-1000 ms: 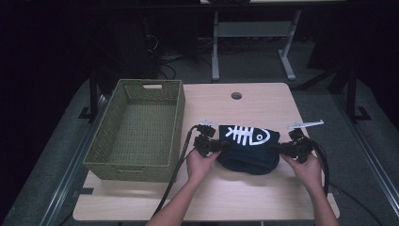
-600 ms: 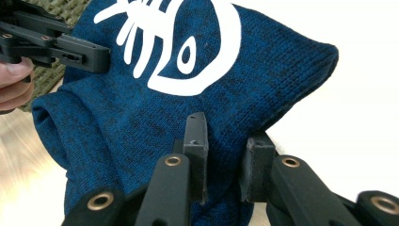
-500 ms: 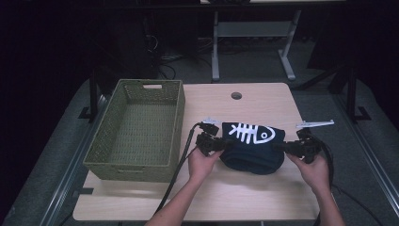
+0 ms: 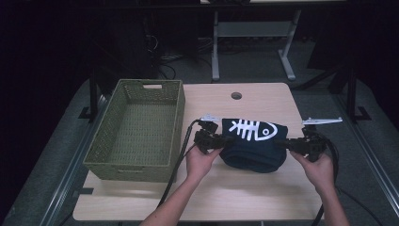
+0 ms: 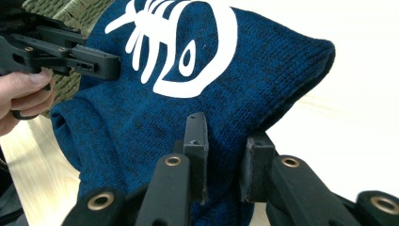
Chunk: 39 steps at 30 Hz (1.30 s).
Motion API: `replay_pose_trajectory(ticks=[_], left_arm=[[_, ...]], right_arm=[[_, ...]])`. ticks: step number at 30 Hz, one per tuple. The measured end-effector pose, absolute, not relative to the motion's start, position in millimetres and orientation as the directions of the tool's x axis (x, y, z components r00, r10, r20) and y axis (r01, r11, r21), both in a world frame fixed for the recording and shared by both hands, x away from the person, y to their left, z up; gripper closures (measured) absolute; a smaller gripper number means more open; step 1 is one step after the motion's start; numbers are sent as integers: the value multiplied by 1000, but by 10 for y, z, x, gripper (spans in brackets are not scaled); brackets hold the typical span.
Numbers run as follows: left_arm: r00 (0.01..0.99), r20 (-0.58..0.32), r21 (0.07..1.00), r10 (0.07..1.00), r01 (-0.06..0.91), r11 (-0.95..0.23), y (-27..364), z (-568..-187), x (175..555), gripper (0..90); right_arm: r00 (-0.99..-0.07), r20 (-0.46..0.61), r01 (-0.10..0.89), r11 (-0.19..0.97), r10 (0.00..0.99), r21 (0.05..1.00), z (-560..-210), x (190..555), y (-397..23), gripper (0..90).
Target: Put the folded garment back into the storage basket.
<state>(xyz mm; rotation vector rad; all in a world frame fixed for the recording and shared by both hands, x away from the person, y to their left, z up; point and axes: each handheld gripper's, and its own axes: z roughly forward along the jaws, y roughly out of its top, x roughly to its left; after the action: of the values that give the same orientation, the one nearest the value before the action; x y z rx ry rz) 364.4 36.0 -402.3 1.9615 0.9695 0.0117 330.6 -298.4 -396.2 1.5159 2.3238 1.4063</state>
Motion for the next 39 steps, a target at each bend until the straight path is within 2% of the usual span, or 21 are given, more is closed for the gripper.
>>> replay_pose_trajectory(ticks=[19,39], left_arm=[[696,-363,756,619,608,-240,552,-3794,3602,711],[711,-329,774,622,580,-254,814,-3543,3587,711]], right_arm=[[-561,416,686,120,715,718,-3734,3280,-2861,757],[-596,421,666,128,684,735,-3525,3314,-2642,757]])
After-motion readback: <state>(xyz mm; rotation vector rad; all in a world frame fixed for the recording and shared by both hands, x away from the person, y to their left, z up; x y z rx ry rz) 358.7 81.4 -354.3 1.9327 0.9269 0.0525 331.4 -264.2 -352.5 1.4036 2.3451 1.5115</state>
